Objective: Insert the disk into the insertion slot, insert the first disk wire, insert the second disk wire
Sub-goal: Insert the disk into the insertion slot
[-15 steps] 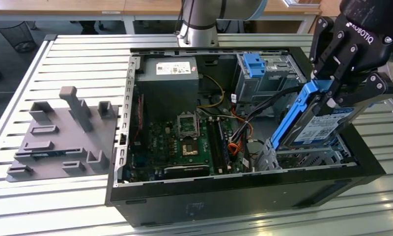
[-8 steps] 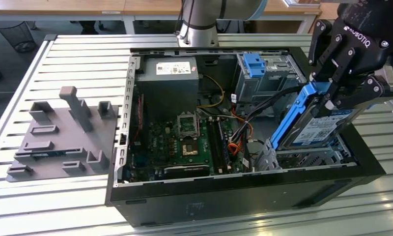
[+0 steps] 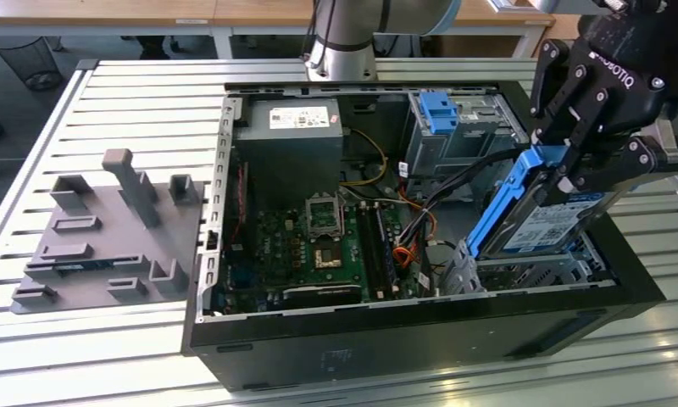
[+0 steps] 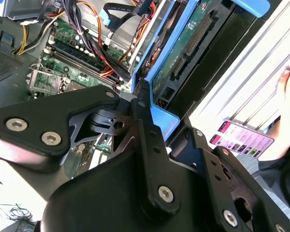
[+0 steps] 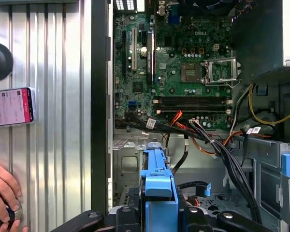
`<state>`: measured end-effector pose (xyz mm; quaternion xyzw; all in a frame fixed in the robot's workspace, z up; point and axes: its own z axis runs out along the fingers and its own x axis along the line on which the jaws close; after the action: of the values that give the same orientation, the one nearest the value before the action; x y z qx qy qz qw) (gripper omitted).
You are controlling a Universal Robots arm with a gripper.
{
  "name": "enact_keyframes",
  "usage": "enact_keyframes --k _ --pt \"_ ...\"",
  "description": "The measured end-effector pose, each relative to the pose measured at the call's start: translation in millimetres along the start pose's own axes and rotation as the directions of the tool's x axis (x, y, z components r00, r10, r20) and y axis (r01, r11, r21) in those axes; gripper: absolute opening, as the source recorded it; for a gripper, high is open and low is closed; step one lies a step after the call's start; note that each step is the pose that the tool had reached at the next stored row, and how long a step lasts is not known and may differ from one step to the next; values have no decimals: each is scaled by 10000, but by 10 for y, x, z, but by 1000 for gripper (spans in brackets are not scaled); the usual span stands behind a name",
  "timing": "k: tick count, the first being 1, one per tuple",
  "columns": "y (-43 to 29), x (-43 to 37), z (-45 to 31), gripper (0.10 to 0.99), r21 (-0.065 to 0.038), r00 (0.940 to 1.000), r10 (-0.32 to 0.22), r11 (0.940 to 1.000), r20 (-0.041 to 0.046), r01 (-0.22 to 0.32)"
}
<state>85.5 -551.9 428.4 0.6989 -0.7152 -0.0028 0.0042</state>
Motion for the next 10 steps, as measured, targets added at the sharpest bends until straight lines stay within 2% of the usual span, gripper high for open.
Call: enact_keyframes --k 10 --pt "0 0 30 365 0 10000 0 10000 1 0"
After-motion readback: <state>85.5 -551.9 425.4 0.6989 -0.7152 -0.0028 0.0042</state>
